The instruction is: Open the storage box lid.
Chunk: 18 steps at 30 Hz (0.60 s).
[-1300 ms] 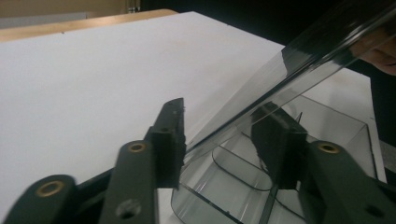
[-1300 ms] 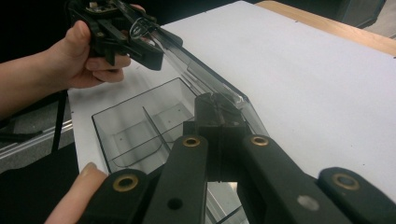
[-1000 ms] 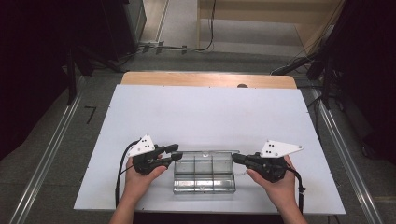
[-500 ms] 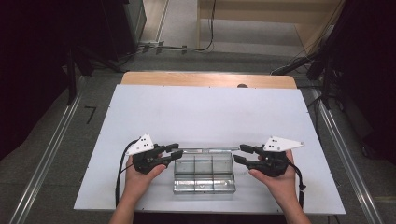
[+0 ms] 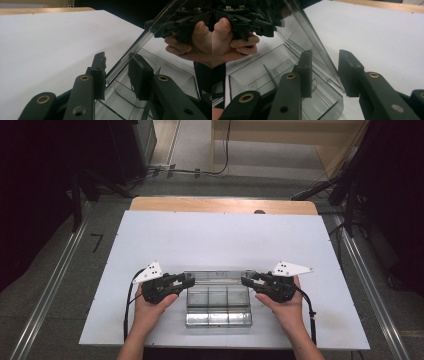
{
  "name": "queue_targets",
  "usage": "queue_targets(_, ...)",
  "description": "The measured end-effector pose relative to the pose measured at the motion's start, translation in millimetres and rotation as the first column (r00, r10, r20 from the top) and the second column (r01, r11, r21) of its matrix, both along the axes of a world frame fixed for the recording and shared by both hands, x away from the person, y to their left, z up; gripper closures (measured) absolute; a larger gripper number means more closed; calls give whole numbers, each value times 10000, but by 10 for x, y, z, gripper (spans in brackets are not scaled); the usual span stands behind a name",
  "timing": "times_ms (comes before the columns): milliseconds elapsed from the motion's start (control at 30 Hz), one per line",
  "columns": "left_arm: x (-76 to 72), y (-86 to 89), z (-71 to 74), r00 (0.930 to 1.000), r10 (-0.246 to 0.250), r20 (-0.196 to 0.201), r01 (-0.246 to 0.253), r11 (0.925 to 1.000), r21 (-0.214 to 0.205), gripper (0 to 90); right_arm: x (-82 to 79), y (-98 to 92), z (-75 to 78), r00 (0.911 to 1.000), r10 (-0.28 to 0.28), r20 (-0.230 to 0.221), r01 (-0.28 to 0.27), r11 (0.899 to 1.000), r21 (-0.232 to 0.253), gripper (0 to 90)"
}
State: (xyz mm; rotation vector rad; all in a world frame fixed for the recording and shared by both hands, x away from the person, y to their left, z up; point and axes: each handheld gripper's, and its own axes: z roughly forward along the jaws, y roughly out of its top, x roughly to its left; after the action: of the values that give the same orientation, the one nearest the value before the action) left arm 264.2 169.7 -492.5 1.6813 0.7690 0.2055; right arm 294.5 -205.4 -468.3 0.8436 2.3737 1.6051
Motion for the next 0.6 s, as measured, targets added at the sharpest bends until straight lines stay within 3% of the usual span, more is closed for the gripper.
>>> queue_targets(200,35,6,-40,9996,127,-271,-130,9999,-107,683,-2,-26,-42,9997,-97,203,94,9998,174,672)
queue_targets(367,47,-29,-66,9984,403,-391,-400,9992,68,692,5,-14,-71,9987,-405,319,395,9987,312,692)
queue_targets(600,68,-33,-84,9962,686,-529,-693,9975,-113,730,26,8,-95,9953,-864,429,847,9956,398,727)
